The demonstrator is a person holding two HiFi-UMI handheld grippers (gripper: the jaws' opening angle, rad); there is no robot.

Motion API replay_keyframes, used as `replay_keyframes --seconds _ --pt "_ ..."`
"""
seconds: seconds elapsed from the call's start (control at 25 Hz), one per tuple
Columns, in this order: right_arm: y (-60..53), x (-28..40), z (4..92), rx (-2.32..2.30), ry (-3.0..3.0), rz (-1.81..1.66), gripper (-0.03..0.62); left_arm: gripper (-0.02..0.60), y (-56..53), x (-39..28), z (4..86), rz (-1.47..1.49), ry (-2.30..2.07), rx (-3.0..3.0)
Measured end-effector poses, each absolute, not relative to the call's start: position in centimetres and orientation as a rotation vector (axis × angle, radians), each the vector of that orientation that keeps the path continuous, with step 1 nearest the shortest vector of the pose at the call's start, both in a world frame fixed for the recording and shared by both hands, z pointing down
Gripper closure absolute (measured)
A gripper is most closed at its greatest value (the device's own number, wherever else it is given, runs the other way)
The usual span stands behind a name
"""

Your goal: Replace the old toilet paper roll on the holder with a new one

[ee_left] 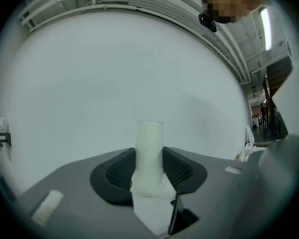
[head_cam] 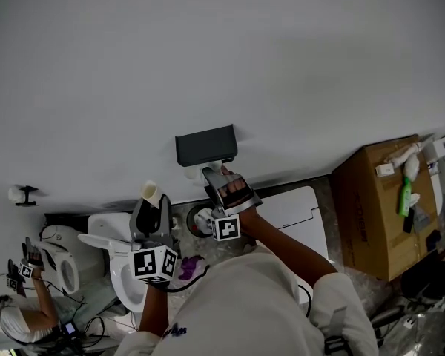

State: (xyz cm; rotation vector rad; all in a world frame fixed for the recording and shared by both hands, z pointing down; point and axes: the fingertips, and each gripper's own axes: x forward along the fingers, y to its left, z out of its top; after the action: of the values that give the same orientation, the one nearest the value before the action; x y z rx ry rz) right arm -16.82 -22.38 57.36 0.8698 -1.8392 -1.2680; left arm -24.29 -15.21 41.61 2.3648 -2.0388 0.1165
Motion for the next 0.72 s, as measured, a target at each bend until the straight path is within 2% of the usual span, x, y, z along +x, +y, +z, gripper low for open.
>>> replay_keyframes --seconds 0.32,0.72 --pt "-20.4 -15.6 55.1 0.882 -1.953 -1.175 0.148 0.407 -14.8 -24.9 41.3 0.059 -2.04 2.365" --pt "-18.9 -10.6 49.0 1.131 -2.246 -0.747 0.149 0.407 -13.3 -26.7 41.5 0.041 -2.068 2.333"
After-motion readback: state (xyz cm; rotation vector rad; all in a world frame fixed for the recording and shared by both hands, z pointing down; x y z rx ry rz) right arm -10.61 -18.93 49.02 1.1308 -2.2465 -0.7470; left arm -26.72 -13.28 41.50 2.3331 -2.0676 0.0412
